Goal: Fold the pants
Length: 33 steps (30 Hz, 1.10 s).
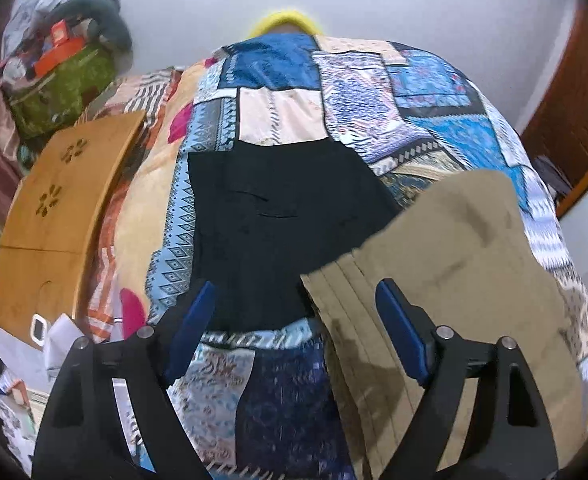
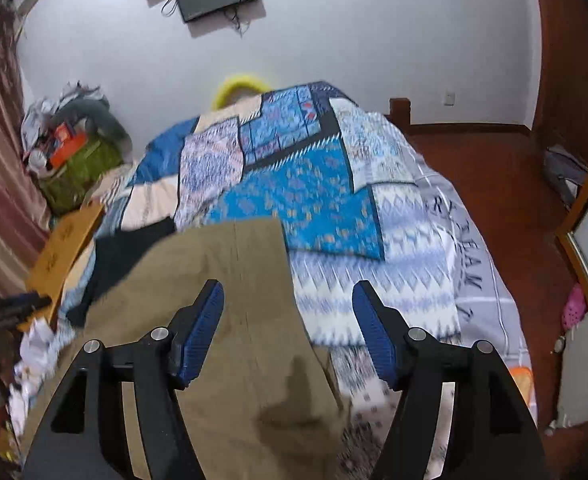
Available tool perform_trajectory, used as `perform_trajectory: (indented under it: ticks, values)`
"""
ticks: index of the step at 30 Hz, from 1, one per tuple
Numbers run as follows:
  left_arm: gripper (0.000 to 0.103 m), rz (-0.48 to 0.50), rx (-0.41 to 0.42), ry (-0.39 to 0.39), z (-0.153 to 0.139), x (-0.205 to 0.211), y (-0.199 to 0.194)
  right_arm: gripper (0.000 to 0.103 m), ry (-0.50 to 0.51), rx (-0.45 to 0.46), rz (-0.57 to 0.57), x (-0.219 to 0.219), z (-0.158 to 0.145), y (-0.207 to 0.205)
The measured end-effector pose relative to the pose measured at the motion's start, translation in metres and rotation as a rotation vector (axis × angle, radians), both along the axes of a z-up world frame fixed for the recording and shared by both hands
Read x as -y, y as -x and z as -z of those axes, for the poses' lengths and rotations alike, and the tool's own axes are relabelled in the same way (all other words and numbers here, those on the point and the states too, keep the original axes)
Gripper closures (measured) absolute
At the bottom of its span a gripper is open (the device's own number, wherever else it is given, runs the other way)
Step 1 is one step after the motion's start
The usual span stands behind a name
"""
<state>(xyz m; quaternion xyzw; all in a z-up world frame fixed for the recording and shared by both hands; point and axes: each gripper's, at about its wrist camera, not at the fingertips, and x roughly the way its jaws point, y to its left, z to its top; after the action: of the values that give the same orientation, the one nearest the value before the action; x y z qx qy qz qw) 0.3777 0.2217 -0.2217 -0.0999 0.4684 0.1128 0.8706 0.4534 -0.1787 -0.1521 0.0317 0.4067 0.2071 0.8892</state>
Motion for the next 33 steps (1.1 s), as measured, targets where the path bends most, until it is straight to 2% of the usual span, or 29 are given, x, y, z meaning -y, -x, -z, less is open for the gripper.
perform_trajectory:
  ticks: [3, 7, 12, 15, 18, 19, 20, 21, 22, 24, 27, 29, 33]
  values:
    - [0.02, -0.009, -0.015, 0.025, 0.014, -0.003, -0.015, 0.04, -0.007, -0.019, 0.015, -0.013, 0.016, -0.029]
    - [0.02, 0.016, -0.069, 0.013, 0.038, -0.001, -0.035, 0.04, 0.007, -0.07, 0.006, -0.032, 0.045, -0.058]
    - [0.02, 0.046, -0.087, 0.152, 0.068, -0.006, -0.048, 0.04, 0.026, -0.117, -0.014, -0.05, 0.071, -0.086]
    - [0.02, 0.04, -0.114, 0.188, 0.083, -0.007, -0.055, 0.04, 0.014, -0.134, -0.02, -0.063, 0.085, -0.102]
    - [0.02, 0.074, -0.129, 0.229, 0.096, -0.005, -0.062, 0.04, 0.027, -0.149, -0.012, -0.075, 0.103, -0.118]
    - [0.022, 0.083, -0.13, 0.239, 0.099, -0.005, -0.064, 0.04, 0.028, -0.162, -0.014, -0.078, 0.108, -0.123]
    - [0.03, 0.089, -0.129, 0.263, 0.102, -0.005, -0.065, 0.042, 0.01, -0.168, -0.008, -0.08, 0.113, -0.126]
    - [0.042, 0.098, -0.126, 0.3, 0.104, -0.004, -0.066, 0.045, -0.004, -0.17, -0.002, -0.081, 0.115, -0.127]
    - [0.047, 0.104, -0.121, 0.33, 0.104, -0.005, -0.066, 0.052, -0.023, -0.173, 0.004, -0.081, 0.116, -0.128]
    - [0.049, 0.092, -0.115, 0.314, 0.102, -0.001, -0.066, 0.082, -0.046, -0.18, -0.034, -0.086, 0.115, -0.125]
    - [0.054, 0.086, -0.1, 0.257, 0.093, 0.007, -0.064, 0.09, 0.046, -0.146, -0.027, -0.097, 0.109, -0.116]
    - [0.056, 0.086, -0.088, 0.203, 0.084, 0.012, -0.062, 0.099, 0.109, -0.093, -0.024, -0.099, 0.098, -0.104]
    - [0.057, 0.067, 0.014, 0.079, 0.042, 0.015, -0.053, 0.101, 0.079, -0.017, -0.003, -0.088, 0.062, -0.089]
